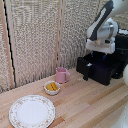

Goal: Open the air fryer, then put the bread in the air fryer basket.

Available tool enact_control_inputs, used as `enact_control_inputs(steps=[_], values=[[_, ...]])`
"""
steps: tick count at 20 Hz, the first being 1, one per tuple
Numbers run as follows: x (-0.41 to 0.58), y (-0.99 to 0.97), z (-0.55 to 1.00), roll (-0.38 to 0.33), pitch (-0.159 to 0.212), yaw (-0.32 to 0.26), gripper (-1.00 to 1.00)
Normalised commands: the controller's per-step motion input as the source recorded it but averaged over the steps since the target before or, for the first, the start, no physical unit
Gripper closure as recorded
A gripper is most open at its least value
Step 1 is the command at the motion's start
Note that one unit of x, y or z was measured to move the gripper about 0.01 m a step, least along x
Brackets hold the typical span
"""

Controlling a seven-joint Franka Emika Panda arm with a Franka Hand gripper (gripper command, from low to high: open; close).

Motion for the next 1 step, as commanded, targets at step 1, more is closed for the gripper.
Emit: enact_control_inputs(steps=[1], values=[[0.114,0.23,0.65,0.0,0.182,-0.077,-1.0]])
